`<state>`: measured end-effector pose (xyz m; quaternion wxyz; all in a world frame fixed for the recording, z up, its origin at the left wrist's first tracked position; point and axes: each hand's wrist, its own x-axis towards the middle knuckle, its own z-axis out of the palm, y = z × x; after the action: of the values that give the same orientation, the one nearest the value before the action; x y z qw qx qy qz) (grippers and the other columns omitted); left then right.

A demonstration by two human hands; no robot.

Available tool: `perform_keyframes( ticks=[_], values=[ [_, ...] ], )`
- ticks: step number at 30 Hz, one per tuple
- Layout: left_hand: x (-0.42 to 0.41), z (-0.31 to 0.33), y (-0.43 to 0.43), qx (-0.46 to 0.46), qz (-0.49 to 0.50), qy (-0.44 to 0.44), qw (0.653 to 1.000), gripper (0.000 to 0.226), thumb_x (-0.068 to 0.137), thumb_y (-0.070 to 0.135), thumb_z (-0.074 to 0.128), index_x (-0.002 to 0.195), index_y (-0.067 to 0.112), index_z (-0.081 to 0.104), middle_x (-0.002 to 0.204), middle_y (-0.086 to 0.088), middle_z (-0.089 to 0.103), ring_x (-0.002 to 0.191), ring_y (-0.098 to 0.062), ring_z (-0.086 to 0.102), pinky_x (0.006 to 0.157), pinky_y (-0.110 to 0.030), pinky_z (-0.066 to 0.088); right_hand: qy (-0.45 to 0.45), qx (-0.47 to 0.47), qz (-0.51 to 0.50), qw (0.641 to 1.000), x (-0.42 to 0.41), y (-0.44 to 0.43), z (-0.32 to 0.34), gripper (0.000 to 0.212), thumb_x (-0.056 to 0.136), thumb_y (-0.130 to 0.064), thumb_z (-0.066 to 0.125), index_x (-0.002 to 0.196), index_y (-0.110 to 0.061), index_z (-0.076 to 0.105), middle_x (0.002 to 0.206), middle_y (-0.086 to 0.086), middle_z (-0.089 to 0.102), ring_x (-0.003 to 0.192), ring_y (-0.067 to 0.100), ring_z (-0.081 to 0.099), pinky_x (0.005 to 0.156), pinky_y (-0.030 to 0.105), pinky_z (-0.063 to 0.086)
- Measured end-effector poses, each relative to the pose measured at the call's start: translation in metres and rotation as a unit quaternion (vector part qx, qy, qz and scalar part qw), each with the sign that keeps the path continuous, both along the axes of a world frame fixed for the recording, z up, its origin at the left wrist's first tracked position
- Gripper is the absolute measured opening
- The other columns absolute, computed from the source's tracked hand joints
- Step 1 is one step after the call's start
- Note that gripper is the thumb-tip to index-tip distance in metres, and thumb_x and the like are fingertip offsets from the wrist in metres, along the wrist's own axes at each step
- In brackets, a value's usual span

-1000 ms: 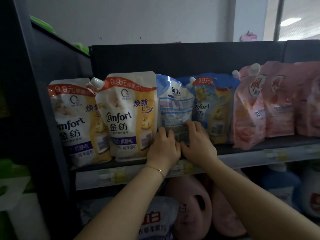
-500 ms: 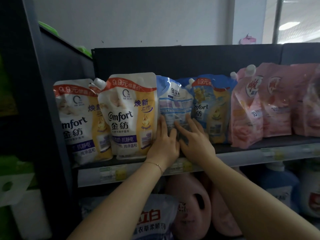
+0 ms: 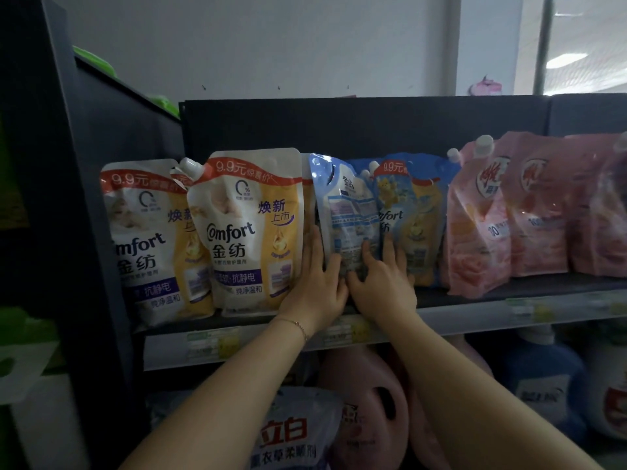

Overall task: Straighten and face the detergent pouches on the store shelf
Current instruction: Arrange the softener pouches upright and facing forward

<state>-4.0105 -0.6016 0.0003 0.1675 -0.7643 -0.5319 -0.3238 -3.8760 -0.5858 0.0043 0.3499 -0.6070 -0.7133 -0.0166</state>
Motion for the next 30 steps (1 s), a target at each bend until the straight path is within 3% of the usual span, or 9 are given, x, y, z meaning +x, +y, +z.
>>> perform_keyframes(
  ticks=[2, 4, 7, 10, 14, 18, 21, 25, 30],
  values=[
    [-0.001, 0.001, -0.001, -0.03, 0.008, -0.017, 0.999, 0.041, 0.099, 0.033, 0.04, 0.135, 0.015, 0.035, 0.157, -0.015, -0.023, 0.146, -0.029, -0.015, 0.12, -0.043, 0.009, 0.0, 0.001, 0.002, 1.0, 0.001, 0.0, 0.0, 0.071, 0.094, -0.052, 0.038, 0.154, -0.03, 0.009, 0.161, 0.0, -0.012, 0.147, 0.026, -0.008, 0.113, 0.053, 0.021],
    [0.0, 0.002, -0.003, -0.071, -0.016, -0.04, 0.997, 0.042, 0.098, 0.034, 0.041, 0.134, 0.016, 0.033, 0.159, -0.012, -0.011, 0.143, -0.033, 0.018, 0.111, -0.045, 0.033, 0.002, 0.003, 0.007, 1.0, 0.001, 0.001, 0.0, 0.07, 0.094, -0.052, 0.038, 0.154, -0.03, 0.01, 0.161, 0.0, -0.011, 0.147, 0.026, -0.008, 0.113, 0.051, 0.02],
    [0.001, 0.007, -0.009, -0.089, -0.082, -0.054, 0.991, 0.033, 0.099, 0.029, 0.043, 0.127, 0.014, 0.036, 0.147, -0.007, 0.025, 0.109, -0.029, 0.056, 0.085, -0.043, 0.051, 0.028, 0.023, 0.024, 0.999, 0.001, 0.0, -0.002, 0.069, 0.095, -0.052, 0.037, 0.154, -0.026, 0.014, 0.161, 0.003, -0.003, 0.146, 0.026, -0.003, 0.114, 0.051, 0.02],
    [0.0, 0.008, -0.016, -0.081, -0.112, -0.053, 0.989, 0.031, 0.098, 0.02, 0.045, 0.127, 0.017, 0.035, 0.132, -0.006, 0.047, 0.1, -0.024, 0.06, 0.082, -0.043, 0.053, 0.103, 0.062, 0.064, 0.991, 0.003, -0.004, -0.003, 0.068, 0.096, -0.051, 0.041, 0.153, -0.02, 0.019, 0.156, 0.004, 0.015, 0.142, 0.026, 0.014, 0.11, 0.046, 0.031],
    [0.0, 0.013, -0.024, -0.137, -0.087, -0.033, 0.986, 0.049, 0.1, 0.021, 0.04, 0.141, 0.026, 0.014, 0.106, -0.008, 0.067, 0.08, -0.022, 0.064, 0.066, -0.033, 0.047, 0.227, 0.083, 0.134, 0.961, 0.01, -0.008, 0.001, 0.063, 0.095, -0.046, 0.051, 0.145, -0.012, 0.037, 0.137, 0.005, 0.04, 0.128, 0.021, 0.039, 0.105, 0.037, 0.039],
    [0.003, 0.016, -0.025, -0.164, -0.076, 0.01, 0.983, 0.064, 0.1, 0.014, 0.039, 0.149, 0.025, 0.001, 0.123, -0.007, 0.062, 0.087, -0.02, 0.063, 0.067, -0.029, 0.041, 0.295, 0.047, 0.126, 0.946, 0.016, -0.005, 0.012, 0.072, 0.088, -0.053, 0.058, 0.142, -0.01, 0.038, 0.134, 0.003, 0.04, 0.125, 0.02, 0.042, 0.104, 0.041, 0.041],
    [0.002, 0.012, -0.024, -0.153, -0.116, -0.025, 0.981, 0.062, 0.099, 0.016, 0.041, 0.146, 0.033, 0.004, 0.141, -0.003, 0.049, 0.115, -0.016, 0.054, 0.087, -0.031, 0.047, 0.288, 0.034, 0.106, 0.951, 0.014, -0.005, 0.016, 0.076, 0.085, -0.054, 0.063, 0.141, -0.01, 0.038, 0.136, 0.004, 0.038, 0.125, 0.02, 0.041, 0.103, 0.038, 0.042],
    [-0.002, 0.004, -0.013, -0.131, -0.114, -0.045, 0.984, 0.058, 0.098, 0.02, 0.043, 0.139, 0.042, 0.008, 0.128, -0.004, 0.055, 0.11, -0.016, 0.054, 0.089, -0.039, 0.05, 0.252, 0.026, 0.077, 0.964, 0.014, -0.003, 0.028, 0.06, 0.084, -0.049, 0.067, 0.127, -0.011, 0.05, 0.119, 0.005, 0.053, 0.105, 0.022, 0.054, 0.084, 0.036, 0.05],
    [-0.002, 0.001, -0.016, -0.029, -0.135, -0.067, 0.988, 0.051, 0.097, 0.015, 0.048, 0.142, 0.017, 0.027, 0.137, -0.002, 0.041, 0.125, -0.013, 0.041, 0.102, -0.018, 0.033, 0.16, 0.084, 0.125, 0.975, 0.034, 0.001, 0.029, 0.013, 0.094, -0.031, 0.058, 0.089, -0.019, 0.056, 0.077, -0.004, 0.059, 0.063, 0.007, 0.052, 0.048, 0.016, 0.033]
  ],
)
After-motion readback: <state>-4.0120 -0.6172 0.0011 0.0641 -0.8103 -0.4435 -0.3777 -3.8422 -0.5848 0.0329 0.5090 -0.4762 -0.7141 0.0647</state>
